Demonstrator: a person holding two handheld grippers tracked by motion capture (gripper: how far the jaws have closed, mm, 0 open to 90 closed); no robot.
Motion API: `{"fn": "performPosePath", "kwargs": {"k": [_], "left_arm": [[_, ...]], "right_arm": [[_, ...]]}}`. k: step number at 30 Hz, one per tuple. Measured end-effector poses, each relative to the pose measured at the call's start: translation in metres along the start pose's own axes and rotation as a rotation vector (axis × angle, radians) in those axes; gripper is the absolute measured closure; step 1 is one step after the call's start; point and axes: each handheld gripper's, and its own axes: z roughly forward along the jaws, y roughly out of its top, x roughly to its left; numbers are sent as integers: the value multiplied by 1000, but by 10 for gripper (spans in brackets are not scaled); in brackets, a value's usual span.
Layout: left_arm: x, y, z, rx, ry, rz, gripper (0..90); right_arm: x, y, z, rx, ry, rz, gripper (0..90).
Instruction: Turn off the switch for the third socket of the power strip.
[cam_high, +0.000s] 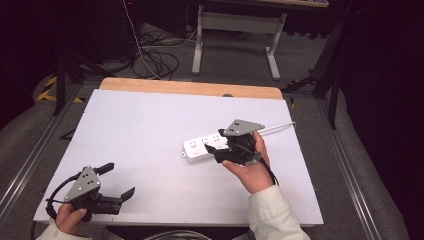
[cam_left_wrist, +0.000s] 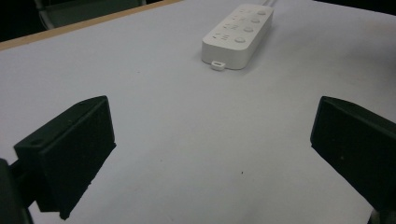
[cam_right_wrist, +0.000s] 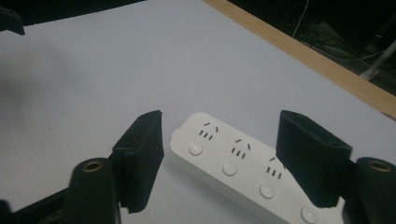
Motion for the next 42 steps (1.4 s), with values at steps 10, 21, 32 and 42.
{"fn": "performPosePath", "kwargs": {"k": [10, 21, 32, 42], "left_arm": [[-1, 0, -1, -4, 6, 4, 3], [1, 0, -2, 3, 20, 9, 3], [2, 1, -5, -7, 31, 11, 3], [2, 1, -6, -7, 38, 11, 3]], "right_arm": [[7, -12, -32, -69, 12, 45, 222], [4, -47, -59, -83, 15, 92, 205], [-4, -84, -62, -43, 14, 131, 205], [-8, -121, -58, -65, -13, 163, 200]]}}
